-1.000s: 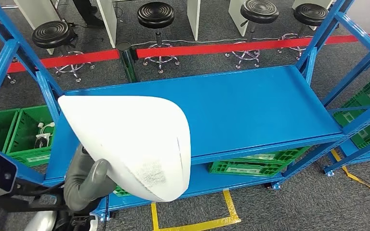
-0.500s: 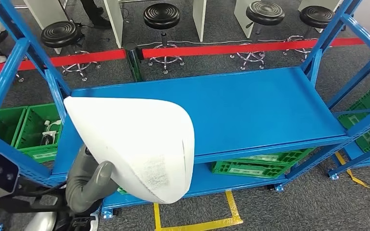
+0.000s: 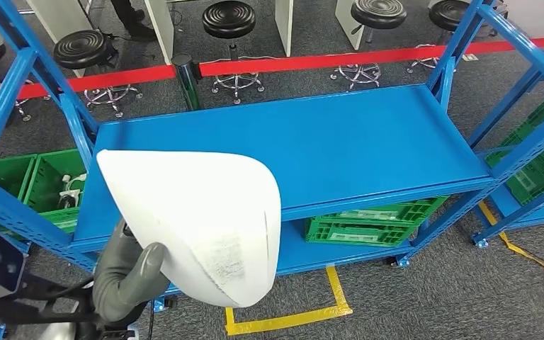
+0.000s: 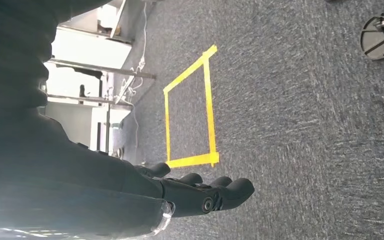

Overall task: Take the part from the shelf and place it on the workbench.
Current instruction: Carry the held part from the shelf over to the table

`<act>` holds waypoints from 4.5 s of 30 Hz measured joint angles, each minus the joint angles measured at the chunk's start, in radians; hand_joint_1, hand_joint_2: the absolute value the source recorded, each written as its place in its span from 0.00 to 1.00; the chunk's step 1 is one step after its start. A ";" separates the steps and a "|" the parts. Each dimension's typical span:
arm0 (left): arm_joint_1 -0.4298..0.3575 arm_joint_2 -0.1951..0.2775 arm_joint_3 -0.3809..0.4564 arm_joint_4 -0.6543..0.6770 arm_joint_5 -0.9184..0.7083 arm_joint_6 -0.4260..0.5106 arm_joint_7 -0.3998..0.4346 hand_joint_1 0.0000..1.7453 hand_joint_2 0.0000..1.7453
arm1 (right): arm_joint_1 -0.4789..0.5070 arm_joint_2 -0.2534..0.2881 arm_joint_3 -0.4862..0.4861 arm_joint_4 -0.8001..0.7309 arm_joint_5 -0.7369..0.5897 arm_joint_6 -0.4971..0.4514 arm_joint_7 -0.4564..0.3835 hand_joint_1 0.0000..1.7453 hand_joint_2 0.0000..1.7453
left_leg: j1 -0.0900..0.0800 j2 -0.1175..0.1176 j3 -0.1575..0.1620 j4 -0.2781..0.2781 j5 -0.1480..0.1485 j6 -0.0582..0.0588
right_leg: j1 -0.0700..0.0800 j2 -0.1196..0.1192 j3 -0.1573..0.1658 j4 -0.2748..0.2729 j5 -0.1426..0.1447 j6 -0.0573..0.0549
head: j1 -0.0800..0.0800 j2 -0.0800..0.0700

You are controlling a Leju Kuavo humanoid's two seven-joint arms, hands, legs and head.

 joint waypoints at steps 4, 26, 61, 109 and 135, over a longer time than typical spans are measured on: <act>0.004 0.002 -0.001 -0.006 -0.004 0.006 0.008 1.00 1.00 | 0.002 0.000 0.001 0.000 0.000 0.000 0.008 0.00 1.00 | -0.003 -0.001 -0.018 -0.015 0.020 0.032 | -0.004 0.001 -0.012 0.007 -0.002 0.025 | 0.003 0.000; 0.062 0.034 -0.001 -0.070 -0.088 0.137 0.006 1.00 1.00 | 0.004 -0.020 0.200 -0.005 -0.061 -0.183 -0.153 0.00 1.00 | -0.004 0.004 -0.206 0.273 -0.029 -0.003 | 0.012 -0.011 0.063 -0.055 -0.024 -0.027 | 0.006 0.000; 0.061 0.041 0.002 -0.047 -0.066 0.093 -0.024 1.00 1.00 | 0.000 -0.025 0.202 -0.003 -0.123 -0.076 -0.173 0.00 1.00 | -0.011 0.005 -0.054 0.025 0.048 0.014 | 0.025 -0.010 0.067 -0.041 -0.042 -0.025 | -0.002 0.000; 0.072 0.043 0.005 -0.040 -0.072 0.096 -0.029 1.00 1.00 | 0.004 -0.035 0.203 0.000 -0.067 -0.057 -0.163 0.00 1.00 | -0.010 -0.104 -0.128 0.002 0.095 0.030 | -0.003 0.061 0.091 -0.020 -0.083 0.004 | -0.008 0.000; 0.101 0.041 0.014 -0.036 -0.085 0.103 -0.094 1.00 1.00 | 0.003 -0.066 0.203 0.000 -0.027 -0.071 -0.168 0.00 1.00 | -0.020 -0.064 -0.106 -0.005 0.081 0.061 | 0.004 0.021 0.031 0.120 -0.120 0.007 | -0.002 0.000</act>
